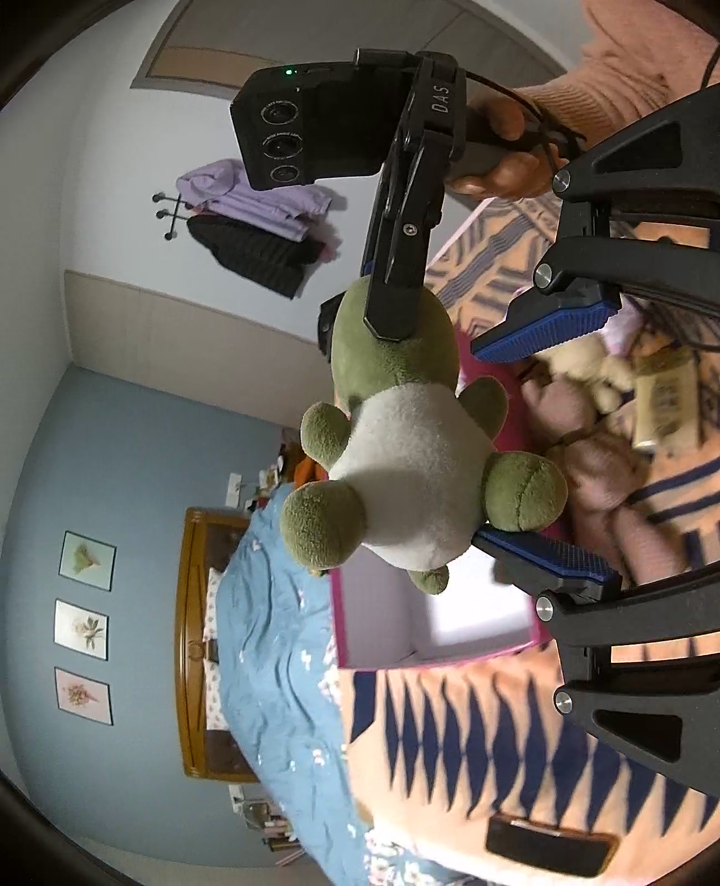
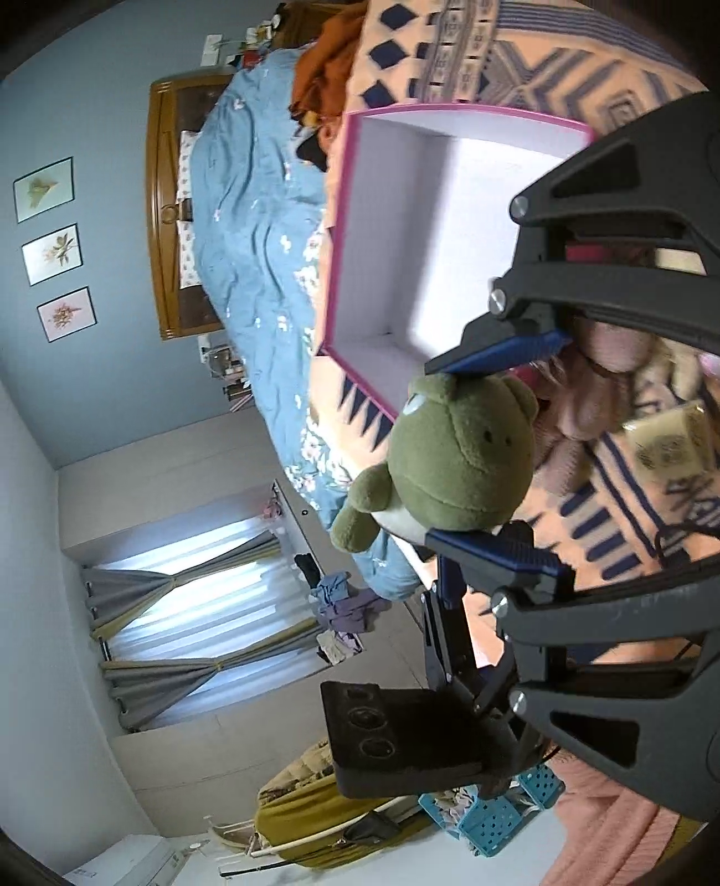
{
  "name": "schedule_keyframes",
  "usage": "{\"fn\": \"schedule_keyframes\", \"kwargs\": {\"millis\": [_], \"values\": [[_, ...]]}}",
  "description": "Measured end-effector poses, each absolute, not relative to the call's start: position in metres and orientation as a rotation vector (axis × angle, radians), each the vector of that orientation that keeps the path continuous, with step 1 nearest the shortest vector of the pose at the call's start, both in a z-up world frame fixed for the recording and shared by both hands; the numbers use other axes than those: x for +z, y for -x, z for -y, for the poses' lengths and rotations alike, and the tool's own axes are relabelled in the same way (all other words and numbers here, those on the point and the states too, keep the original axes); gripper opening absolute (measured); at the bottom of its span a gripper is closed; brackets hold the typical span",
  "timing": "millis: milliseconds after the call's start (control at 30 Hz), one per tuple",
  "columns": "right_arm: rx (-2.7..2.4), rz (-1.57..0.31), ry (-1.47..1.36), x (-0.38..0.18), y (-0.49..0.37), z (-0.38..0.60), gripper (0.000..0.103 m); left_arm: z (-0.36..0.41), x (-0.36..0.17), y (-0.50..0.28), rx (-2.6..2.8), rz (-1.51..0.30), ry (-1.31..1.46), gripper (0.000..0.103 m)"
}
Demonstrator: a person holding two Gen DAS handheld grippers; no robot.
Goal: Organize objects
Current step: 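Lift the green plush and carry it over the pink box, then open the right gripper to drop the green plush into the box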
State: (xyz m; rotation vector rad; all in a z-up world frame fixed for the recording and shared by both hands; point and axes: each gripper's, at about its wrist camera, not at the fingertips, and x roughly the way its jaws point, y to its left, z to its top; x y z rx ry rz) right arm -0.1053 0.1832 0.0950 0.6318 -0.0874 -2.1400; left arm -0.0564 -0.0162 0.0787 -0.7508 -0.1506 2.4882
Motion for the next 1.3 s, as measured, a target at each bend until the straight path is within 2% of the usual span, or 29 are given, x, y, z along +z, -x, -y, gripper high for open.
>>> {"fn": "schedule_keyframes", "kwargs": {"millis": [233, 600, 733, 1133, 1300], "values": [[-2.115, 0.123, -0.688, 0.088, 0.147, -0.175, 0.056, 0.021, 0.074, 0.095, 2.529, 0.157, 0.813, 0.061], [-2.07, 0.188, -0.878, 0.045, 0.211, -0.159, 0.058, 0.022, 0.037, 0.144, 2.582, 0.139, 0.996, 0.061], [-2.187, 0.109, -0.986, 0.029, 0.223, -0.15, 0.06, 0.019, 0.027, 0.15, 2.6, 0.126, 1.035, 0.06], [-2.308, 0.09, -0.941, 0.032, 0.196, -0.177, 0.06, 0.012, 0.032, 0.122, 2.627, 0.099, 0.948, 0.061], [-2.302, 0.074, -0.911, 0.034, 0.174, -0.182, 0.06, 0.013, 0.037, 0.105, 2.627, 0.107, 0.895, 0.066]]}}
